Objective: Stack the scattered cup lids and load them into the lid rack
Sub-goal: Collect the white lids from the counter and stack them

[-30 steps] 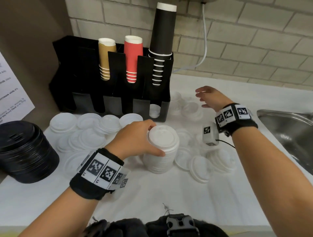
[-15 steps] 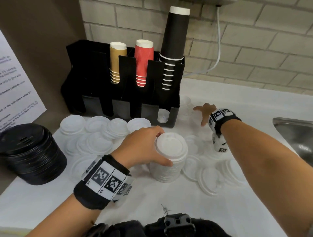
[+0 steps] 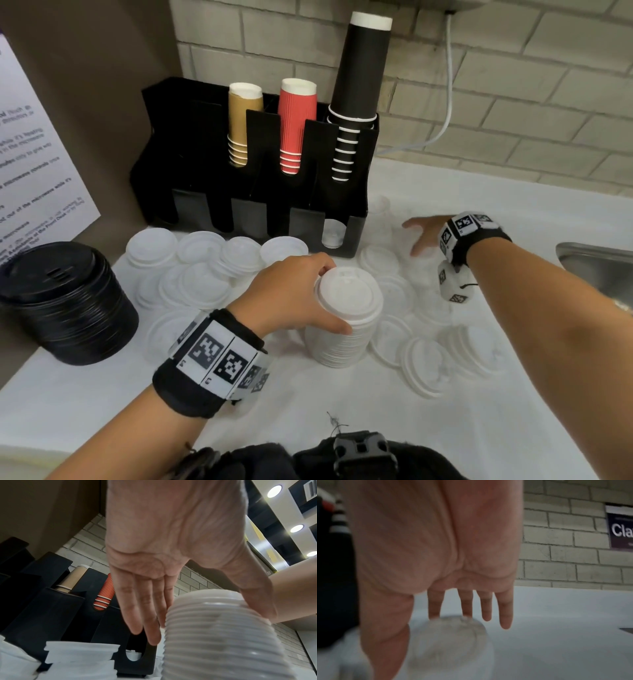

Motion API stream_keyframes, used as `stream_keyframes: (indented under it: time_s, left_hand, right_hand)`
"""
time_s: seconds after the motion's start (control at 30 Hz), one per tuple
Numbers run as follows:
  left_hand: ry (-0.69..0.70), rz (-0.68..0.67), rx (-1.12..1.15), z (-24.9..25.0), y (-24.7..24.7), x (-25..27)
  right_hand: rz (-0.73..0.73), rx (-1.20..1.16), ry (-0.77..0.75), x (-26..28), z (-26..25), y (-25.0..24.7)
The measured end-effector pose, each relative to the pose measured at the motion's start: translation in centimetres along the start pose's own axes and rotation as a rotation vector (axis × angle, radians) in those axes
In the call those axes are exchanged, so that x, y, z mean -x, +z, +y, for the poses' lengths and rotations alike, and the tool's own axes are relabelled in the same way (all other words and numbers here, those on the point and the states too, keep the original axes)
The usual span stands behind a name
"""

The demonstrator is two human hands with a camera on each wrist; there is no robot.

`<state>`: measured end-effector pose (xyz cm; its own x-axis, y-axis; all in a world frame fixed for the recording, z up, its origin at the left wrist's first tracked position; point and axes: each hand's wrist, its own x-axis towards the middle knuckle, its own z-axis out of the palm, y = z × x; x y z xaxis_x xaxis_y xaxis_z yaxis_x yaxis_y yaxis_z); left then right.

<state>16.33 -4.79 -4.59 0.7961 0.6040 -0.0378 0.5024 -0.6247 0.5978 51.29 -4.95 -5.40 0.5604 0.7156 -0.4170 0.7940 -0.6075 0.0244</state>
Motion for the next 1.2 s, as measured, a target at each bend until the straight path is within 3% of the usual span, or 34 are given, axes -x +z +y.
stream_keyframes:
  time_s: [0.17,0.37,0.53,0.73,0.97,1.2]
  left_hand:
    - [0.000,-0.001,-0.009,0.0,0.0,-0.1]
    - [-0.010,0.001,-0.004,0.1,0.0,0.0]
    - [-0.006,0.003,0.018,0.1,0.2,0.2]
    - [-0.001,0.013,-0.023,0.3,0.5,0.4]
    - [0.014,0.037,0.035,0.6,0.9,0.8]
    - [0.033,0.069,0.110,0.6,1.0,1.0]
  right_hand:
    - [0.029,0.085,0.010,-0.3,-0.1,1.4]
    - [0.138,-0.067,-0.025,1.3,0.0,-0.8]
    - [0.042,-0.361,-0.175,6.0,-0.1,-4.0]
    - [-0.056,-0.549,-0.506,13.0,-2.4,-3.5]
    - [-0.058,-0.372,-0.721,17.1,-6.6,-1.7]
    - [-0.069,-0.231,-0.808,18.2,-8.3,-0.6]
